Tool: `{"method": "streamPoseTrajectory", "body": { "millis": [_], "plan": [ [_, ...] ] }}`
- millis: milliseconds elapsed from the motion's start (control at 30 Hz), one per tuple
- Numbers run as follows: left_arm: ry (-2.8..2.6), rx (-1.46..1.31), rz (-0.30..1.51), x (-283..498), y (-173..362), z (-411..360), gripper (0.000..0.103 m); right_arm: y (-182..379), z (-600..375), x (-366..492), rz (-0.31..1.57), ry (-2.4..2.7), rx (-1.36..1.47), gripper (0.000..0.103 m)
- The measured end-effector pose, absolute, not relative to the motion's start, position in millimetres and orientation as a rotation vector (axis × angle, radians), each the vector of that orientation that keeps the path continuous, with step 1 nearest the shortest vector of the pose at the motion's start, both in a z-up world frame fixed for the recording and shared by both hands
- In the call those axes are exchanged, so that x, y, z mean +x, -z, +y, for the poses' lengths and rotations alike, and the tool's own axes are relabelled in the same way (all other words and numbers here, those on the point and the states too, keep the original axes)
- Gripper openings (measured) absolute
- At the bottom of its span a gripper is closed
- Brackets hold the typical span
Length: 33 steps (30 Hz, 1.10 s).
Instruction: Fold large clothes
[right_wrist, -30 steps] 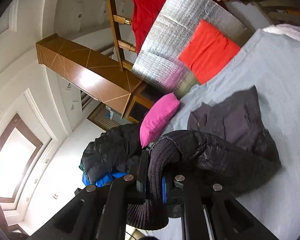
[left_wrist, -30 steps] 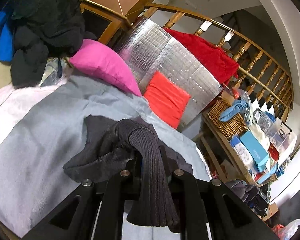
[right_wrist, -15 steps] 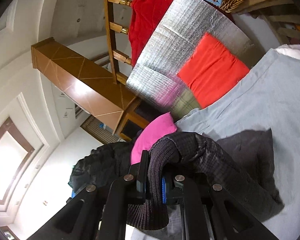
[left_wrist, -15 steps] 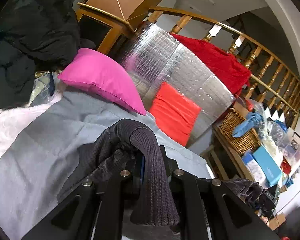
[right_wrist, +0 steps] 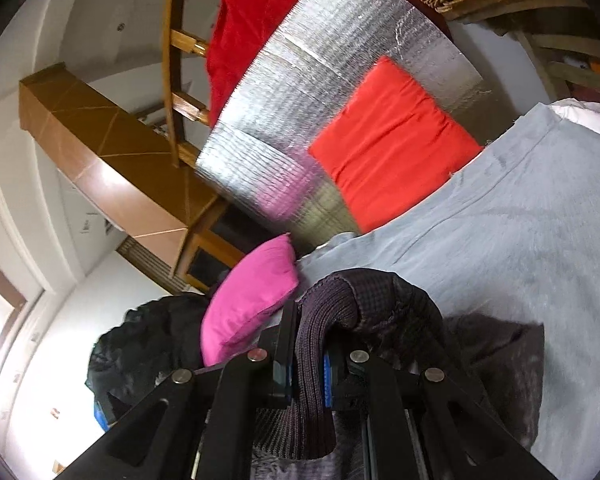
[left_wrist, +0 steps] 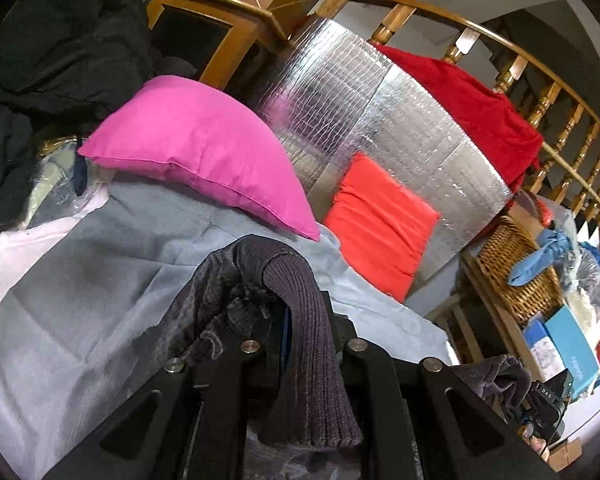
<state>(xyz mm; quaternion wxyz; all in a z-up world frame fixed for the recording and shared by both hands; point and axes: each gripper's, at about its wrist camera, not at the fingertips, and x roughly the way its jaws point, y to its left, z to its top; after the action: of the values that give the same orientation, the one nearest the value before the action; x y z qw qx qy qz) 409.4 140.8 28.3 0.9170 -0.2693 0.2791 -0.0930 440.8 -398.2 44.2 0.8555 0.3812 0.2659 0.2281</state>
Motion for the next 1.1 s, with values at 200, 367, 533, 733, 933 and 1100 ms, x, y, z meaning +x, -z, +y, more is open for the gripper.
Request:
{"method": "streamPoseTrajectory", "body": {
  "millis": [200, 367, 533, 733, 933, 1100],
  "plan": [
    [0.129, -0.537, 0.646, 449.9, 8.4, 133.8, 0.013, -9.1, -395.0, 490.1, 0.626, -0.413, 0.797, 0.01],
    [0.083, -0.522, 0.722, 481.6, 42.9, 128.7, 0.013, 24.0, -390.0, 523.3, 0.697, -0.357, 0.767, 0.01],
    [0.043, -0.496, 0.782, 501.2, 68.6, 123.3, 0.013, 52.2, -386.3, 542.5, 0.756, -0.298, 0.728, 0.01],
    [0.005, -0.5, 0.862, 514.9, 95.4, 124.7, 0.016, 77.7, -381.3, 558.1, 0.819, -0.234, 0.676, 0.01],
    [0.01, -0.522, 0.903, 520.2, 95.8, 125.6, 0.029, 88.9, -378.8, 562.3, 0.882, -0.211, 0.706, 0.012],
    [0.02, -0.61, 0.876, 512.9, 75.0, 135.7, 0.069, 85.3, -380.4, 562.6, 0.894, -0.204, 0.74, 0.015]
  ]
}}
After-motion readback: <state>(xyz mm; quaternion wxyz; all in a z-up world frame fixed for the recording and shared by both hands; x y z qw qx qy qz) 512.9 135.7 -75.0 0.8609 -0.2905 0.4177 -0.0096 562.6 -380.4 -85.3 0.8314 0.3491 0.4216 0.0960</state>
